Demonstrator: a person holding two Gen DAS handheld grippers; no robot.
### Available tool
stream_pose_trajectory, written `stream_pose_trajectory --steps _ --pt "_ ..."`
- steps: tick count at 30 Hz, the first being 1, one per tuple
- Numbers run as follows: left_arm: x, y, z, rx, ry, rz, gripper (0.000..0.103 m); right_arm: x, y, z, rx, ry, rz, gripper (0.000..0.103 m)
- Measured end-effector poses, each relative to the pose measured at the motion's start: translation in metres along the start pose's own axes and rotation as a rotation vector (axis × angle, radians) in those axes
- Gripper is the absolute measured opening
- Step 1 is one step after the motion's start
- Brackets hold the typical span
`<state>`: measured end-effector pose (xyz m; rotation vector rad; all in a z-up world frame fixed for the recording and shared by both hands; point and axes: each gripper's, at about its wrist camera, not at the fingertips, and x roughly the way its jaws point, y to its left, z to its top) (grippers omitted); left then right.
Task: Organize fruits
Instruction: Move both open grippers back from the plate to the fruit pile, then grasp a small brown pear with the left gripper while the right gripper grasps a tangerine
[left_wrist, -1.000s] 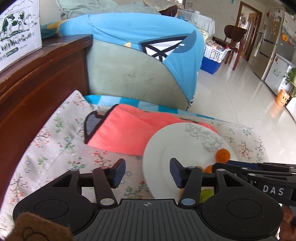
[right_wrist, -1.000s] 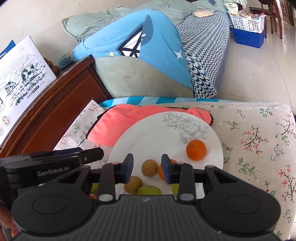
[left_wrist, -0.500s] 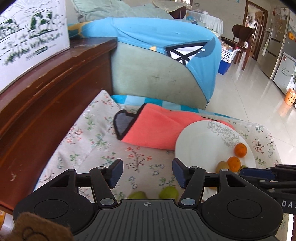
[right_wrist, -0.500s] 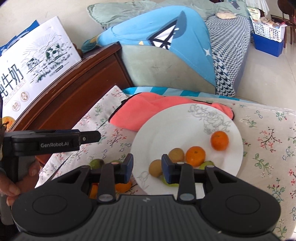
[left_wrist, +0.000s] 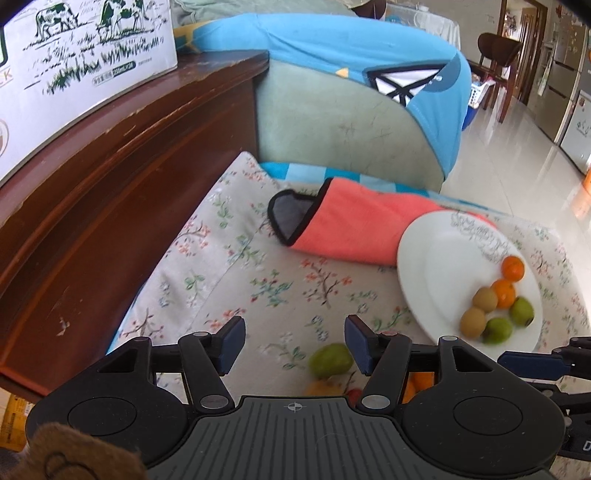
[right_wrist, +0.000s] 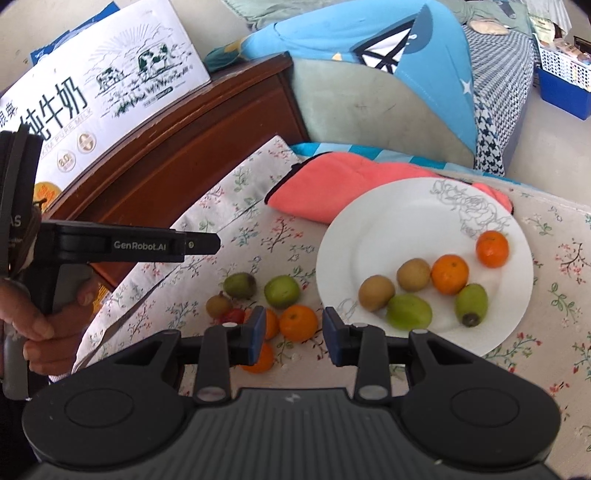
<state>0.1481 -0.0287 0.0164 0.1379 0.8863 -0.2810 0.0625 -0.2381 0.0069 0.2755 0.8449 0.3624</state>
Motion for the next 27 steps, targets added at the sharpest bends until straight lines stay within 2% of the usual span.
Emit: stream_pose_trajectory --steps 11,19,27 --pt "0.007 0.013 -0.014 -0.052 0.075 -0.048 0.059 0.031 0.030 -0.019 -0.155 0.116 0.041 0.035" --pt "0.022 0.016 -0.021 -0.101 0.141 -0.066 0.059 0.051 0.040 -0.025 -0.220 0.144 -0.002 0.037" --pt "0.032 0.011 -0.025 -0.121 0.162 -0.073 0.059 0.060 0.041 -0.024 -0.236 0.141 -0.021 0.039"
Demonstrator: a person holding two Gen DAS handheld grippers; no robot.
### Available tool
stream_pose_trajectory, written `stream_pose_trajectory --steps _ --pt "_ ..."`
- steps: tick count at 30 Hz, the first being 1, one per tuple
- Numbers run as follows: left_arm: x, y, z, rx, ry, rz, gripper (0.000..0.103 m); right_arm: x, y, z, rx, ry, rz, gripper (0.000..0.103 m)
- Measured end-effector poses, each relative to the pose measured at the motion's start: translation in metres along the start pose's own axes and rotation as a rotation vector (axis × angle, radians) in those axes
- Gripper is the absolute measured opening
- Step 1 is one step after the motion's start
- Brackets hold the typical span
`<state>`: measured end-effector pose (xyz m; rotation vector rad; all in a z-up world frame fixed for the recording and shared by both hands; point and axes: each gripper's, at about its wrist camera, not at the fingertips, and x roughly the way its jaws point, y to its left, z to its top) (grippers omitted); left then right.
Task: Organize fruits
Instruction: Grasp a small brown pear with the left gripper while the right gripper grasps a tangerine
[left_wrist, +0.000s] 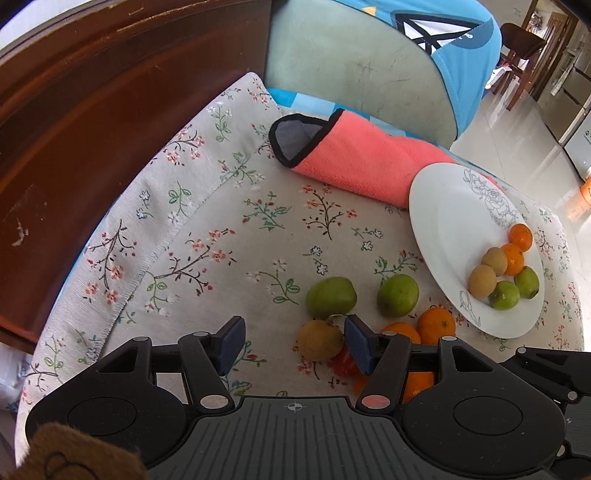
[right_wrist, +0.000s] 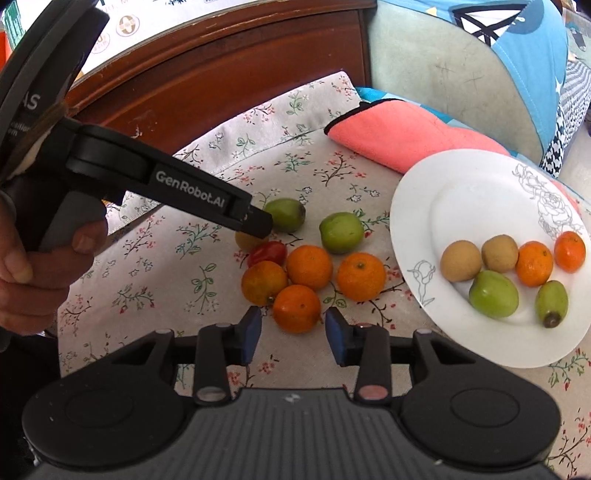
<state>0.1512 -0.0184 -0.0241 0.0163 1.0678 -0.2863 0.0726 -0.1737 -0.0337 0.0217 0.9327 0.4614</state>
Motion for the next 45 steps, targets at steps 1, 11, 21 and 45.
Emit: stream_pose_trajectory --steps 1,11,21,45 --pt "0.001 0.000 0.000 -0.001 0.001 0.002 0.058 0.001 0.000 0.000 -0.002 0.000 0.000 0.039" --pt "0.005 0.009 -0.003 -0.096 -0.004 -0.050 0.050 0.002 0.001 -0.001 -0.024 -0.004 -0.009 0.030" --pt "0.002 0.013 -0.002 -0.148 -0.016 -0.044 0.047 0.003 0.001 0.000 -0.024 0.003 -0.011 0.029" --pt "0.007 0.000 -0.008 -0.154 -0.008 -0.104 0.025 -0.002 -0.001 0.000 -0.005 -0.014 -0.020 0.029"
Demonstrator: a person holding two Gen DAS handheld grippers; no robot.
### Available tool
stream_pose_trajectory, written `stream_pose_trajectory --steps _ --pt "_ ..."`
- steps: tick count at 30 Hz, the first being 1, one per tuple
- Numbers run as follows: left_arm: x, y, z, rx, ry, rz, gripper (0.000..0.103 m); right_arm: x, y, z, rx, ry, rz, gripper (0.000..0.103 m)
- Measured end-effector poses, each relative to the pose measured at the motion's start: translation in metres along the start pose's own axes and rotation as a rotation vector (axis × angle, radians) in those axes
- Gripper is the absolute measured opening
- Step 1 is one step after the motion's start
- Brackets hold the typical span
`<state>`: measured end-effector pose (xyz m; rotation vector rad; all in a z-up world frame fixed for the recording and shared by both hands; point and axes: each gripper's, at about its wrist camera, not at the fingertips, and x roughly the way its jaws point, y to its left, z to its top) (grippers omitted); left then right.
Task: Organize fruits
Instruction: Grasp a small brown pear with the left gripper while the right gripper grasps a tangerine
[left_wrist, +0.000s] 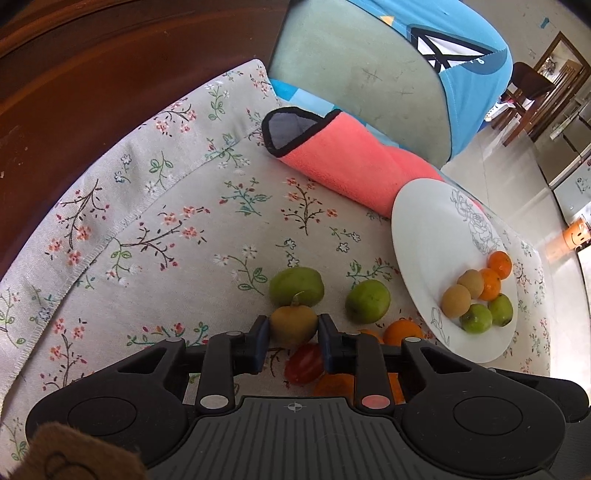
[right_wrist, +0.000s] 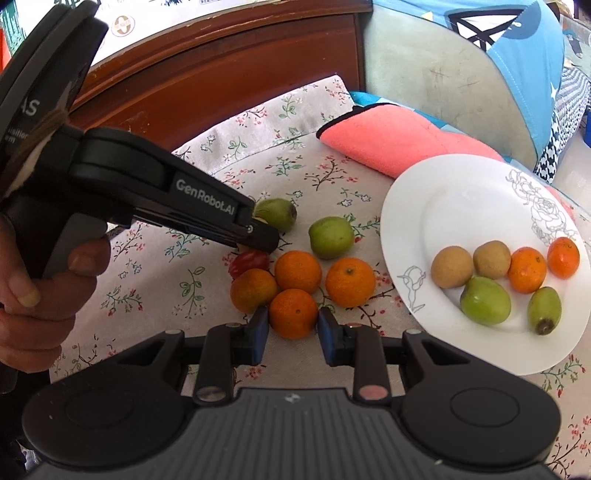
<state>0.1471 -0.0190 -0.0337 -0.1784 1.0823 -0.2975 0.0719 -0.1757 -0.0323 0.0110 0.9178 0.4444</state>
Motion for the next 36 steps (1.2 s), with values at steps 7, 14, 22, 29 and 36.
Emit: stream_pose_trajectory --steps 7,14,22,29,36 --pt "-0.010 0.001 0.001 0.010 -0.013 0.005 0.025 -0.011 -0.008 0.002 0.016 -0.026 0.010 0.029" --pt "-0.017 0.001 0.001 0.015 -0.021 0.002 0.025 -0.018 -0.008 0.002 0.015 -0.026 0.022 0.029" --pt "-0.022 -0.007 -0.001 0.075 -0.052 0.029 0.025 -0.019 -0.010 0.001 0.009 -0.023 0.017 0.029" --pt "-0.034 -0.024 0.003 0.172 -0.135 0.070 0.026 -0.033 -0.015 0.006 0.015 -0.070 0.010 0.029" --pt "-0.044 -0.043 0.009 0.238 -0.197 0.041 0.026 -0.062 -0.038 0.021 0.065 -0.168 -0.032 0.029"
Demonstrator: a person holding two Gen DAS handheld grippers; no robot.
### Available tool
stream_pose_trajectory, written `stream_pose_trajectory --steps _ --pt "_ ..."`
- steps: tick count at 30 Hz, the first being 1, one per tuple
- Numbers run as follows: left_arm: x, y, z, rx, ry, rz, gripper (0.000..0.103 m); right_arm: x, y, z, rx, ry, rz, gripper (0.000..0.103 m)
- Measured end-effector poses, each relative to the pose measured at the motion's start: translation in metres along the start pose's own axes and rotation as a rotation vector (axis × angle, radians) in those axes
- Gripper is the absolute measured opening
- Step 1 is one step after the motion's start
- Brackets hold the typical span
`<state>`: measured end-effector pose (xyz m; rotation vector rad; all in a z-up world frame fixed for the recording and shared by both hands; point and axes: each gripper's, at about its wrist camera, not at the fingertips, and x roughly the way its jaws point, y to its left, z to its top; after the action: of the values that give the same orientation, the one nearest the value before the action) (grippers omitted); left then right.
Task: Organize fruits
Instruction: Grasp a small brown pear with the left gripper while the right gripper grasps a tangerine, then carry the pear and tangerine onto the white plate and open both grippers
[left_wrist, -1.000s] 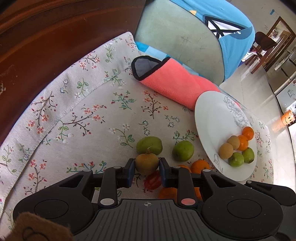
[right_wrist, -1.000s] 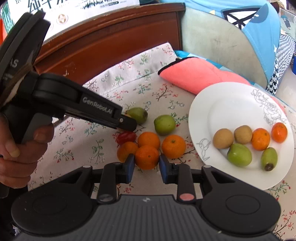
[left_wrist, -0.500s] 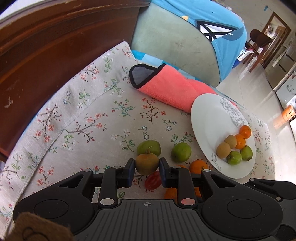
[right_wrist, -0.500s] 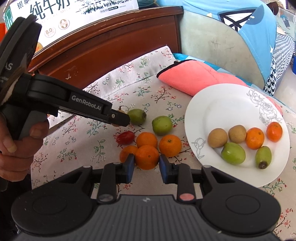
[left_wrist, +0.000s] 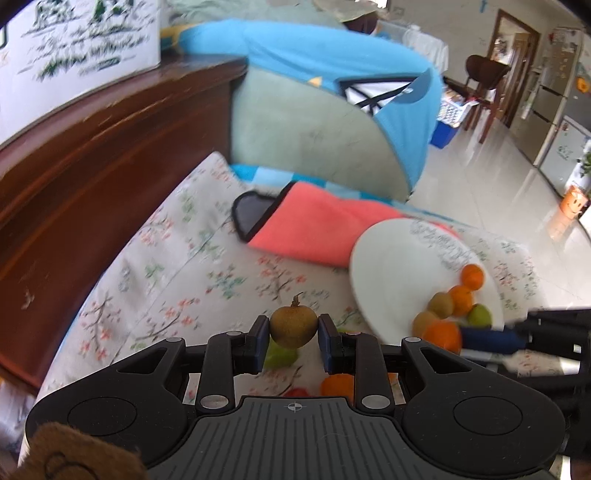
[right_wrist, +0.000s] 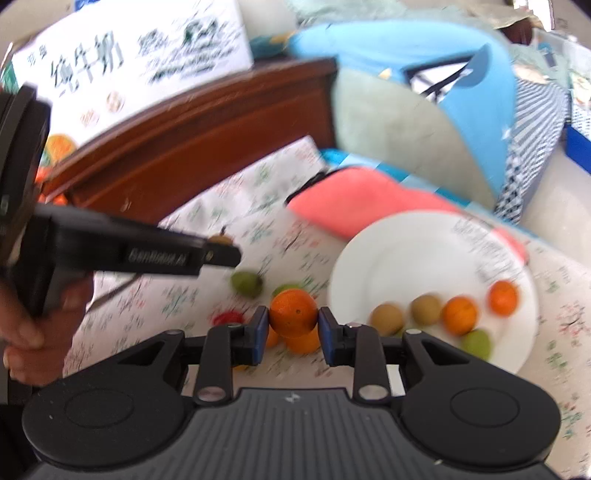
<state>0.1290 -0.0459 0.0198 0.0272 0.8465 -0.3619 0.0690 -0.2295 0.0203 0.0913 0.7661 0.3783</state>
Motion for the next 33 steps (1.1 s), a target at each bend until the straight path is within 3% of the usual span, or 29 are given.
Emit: stream_pose_trajectory --steps 13,21,33 --pt "-0.003 -0.045 0.018 0.079 -0.096 -0.084 0.026 -0.040 -0.059 0.032 0.140 -0.154 -0.112 0.029" --pt "0.009 -0.067 0.021 0.101 -0.096 -0.087 0.026 -0.038 -0.077 0.032 0.186 -0.144 -0.139 0.029" --pt "0.041 -0.076 0.020 0.040 -0.029 -0.086 0.026 -0.011 -0.095 0.022 0.284 -0.081 -0.150 0.029"
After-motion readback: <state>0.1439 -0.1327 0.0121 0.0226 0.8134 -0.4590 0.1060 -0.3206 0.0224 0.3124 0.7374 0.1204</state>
